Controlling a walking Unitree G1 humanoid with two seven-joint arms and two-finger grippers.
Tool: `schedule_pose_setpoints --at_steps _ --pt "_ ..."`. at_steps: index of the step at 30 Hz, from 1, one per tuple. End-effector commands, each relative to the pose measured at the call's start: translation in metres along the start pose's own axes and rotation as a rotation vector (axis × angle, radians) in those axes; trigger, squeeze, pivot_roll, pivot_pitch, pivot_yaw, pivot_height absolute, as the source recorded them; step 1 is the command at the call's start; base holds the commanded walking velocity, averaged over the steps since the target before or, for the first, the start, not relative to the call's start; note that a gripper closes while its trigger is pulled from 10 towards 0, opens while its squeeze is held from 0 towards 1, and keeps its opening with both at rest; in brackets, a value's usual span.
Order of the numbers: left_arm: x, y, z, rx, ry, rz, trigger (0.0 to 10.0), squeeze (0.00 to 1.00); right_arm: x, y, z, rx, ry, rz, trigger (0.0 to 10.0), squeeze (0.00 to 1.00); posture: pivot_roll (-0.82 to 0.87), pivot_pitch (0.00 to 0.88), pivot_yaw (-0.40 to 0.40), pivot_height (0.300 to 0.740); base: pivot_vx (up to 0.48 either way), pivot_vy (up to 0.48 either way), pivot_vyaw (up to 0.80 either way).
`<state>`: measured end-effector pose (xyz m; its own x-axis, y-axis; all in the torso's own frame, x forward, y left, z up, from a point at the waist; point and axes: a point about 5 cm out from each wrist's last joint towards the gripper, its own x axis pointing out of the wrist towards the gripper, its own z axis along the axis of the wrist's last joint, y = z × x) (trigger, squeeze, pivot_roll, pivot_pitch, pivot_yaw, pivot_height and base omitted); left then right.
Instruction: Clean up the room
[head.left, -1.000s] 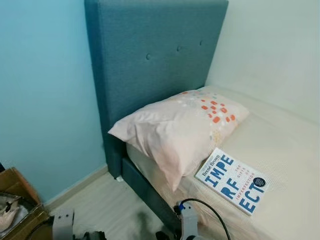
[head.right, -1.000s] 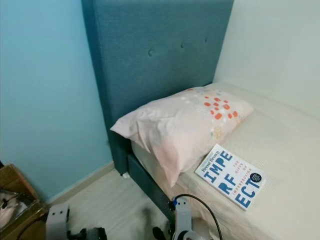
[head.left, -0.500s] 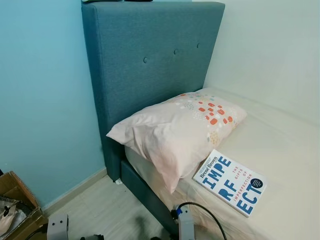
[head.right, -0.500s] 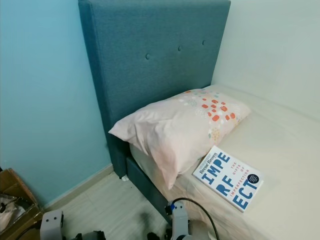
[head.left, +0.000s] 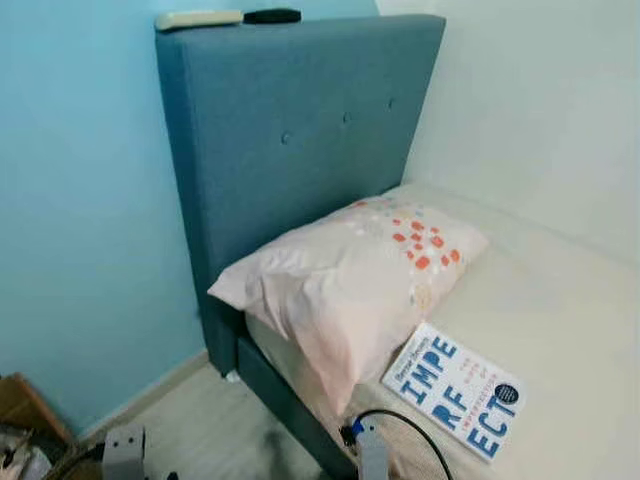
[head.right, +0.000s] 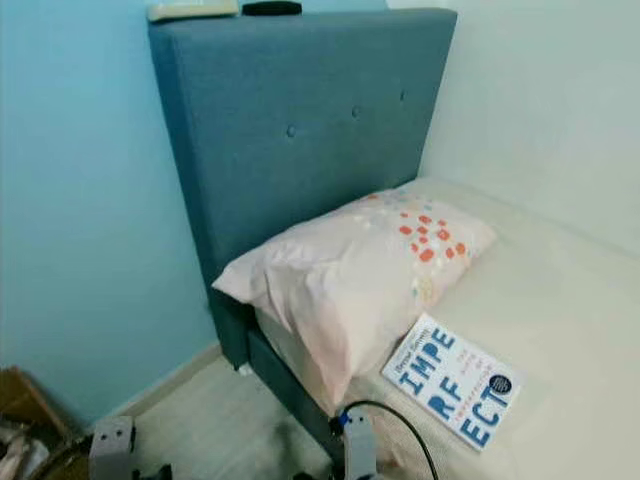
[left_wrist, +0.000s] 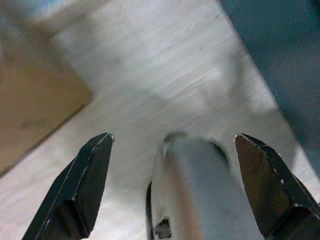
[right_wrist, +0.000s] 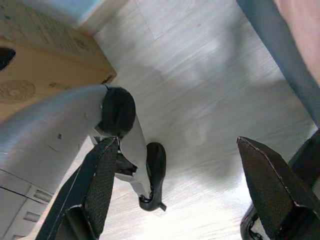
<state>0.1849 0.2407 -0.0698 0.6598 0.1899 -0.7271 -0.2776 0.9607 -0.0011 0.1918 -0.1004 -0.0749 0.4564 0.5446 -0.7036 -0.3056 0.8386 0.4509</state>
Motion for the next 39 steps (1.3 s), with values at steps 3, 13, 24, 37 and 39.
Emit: schedule_pose_setpoints --at_steps 3,13,24,37,39 --pt "0.001 -0.007 -0.004 0.008 0.035 -0.022 10.0 0.00 -0.001 -0.001 -0.002 -0.006 0.013 0.001 10.0 0.00 0.10 0.000 -0.122 0.650 -0.160 0.000 0.00" --pt "-0.002 0.000 -0.009 0.017 0.052 -0.002 10.0 0.00 0.000 0.000 -0.004 -0.005 0.019 0.006 10.0 0.00 0.10 0.000 -0.119 0.684 -0.433 0.000 0.00" --pt "-0.003 -0.002 -0.017 0.028 0.073 -0.003 10.0 0.00 -0.004 -0.009 -0.011 -0.018 0.048 -0.106 10.0 0.00 0.09 0.000 -0.121 0.703 0.000 0.000 0.00" --pt "-0.003 -0.009 -0.018 0.063 0.086 -0.025 10.0 0.00 -0.010 -0.017 -0.013 0.021 0.027 -0.091 10.0 0.00 0.06 0.000 -0.112 0.722 0.000 0.000 0.00" --pt "-0.002 -0.011 -0.016 0.046 0.084 -0.029 10.0 0.00 -0.010 -0.018 -0.014 0.016 0.033 -0.099 10.0 0.00 0.06 0.000 -0.111 0.727 0.000 0.000 0.00"
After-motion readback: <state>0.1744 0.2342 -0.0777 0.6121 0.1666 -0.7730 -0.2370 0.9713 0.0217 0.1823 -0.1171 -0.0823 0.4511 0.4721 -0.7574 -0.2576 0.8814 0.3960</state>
